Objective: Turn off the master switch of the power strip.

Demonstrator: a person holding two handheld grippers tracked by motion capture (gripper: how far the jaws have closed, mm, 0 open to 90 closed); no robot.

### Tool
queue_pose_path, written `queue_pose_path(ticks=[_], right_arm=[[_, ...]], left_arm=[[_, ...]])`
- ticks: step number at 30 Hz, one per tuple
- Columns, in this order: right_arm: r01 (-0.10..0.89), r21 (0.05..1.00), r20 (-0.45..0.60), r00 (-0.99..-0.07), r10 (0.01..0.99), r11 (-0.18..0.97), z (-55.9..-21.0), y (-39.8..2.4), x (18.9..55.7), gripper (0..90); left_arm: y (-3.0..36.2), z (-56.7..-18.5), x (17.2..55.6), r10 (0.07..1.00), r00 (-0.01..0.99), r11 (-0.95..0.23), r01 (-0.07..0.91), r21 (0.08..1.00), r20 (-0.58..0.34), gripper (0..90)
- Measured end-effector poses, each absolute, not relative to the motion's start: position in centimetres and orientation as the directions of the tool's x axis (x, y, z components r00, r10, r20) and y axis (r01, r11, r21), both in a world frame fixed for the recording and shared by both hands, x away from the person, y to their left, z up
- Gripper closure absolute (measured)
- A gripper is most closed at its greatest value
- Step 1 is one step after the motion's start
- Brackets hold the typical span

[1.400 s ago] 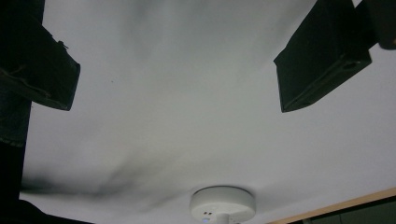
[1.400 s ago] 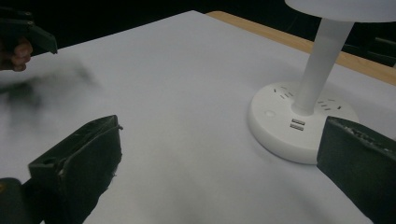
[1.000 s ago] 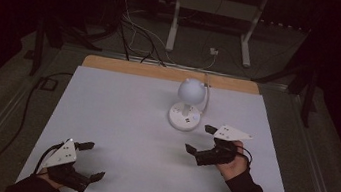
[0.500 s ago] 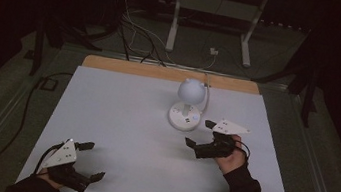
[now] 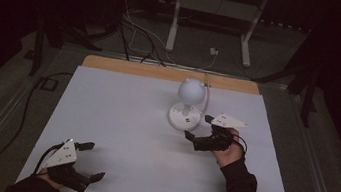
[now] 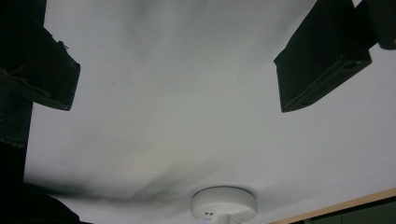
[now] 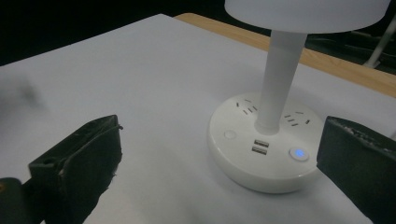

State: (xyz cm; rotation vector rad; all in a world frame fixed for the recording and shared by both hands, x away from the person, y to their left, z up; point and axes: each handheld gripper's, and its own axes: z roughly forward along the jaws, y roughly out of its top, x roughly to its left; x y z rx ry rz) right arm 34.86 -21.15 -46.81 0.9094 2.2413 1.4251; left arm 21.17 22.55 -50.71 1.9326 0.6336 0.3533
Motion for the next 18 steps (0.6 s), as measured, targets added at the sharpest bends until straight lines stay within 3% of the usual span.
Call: queue_pose_path(ticks=[18], right_arm=[[0.382,0.888,0.091,-0.695,0.713,0.258,-47.6,-21.1,37.7,0.6]], left_arm=[[22.6,-50.7,21.2,0.574,0.818,-0.333,0.273,0.902,-0.035,0.3]])
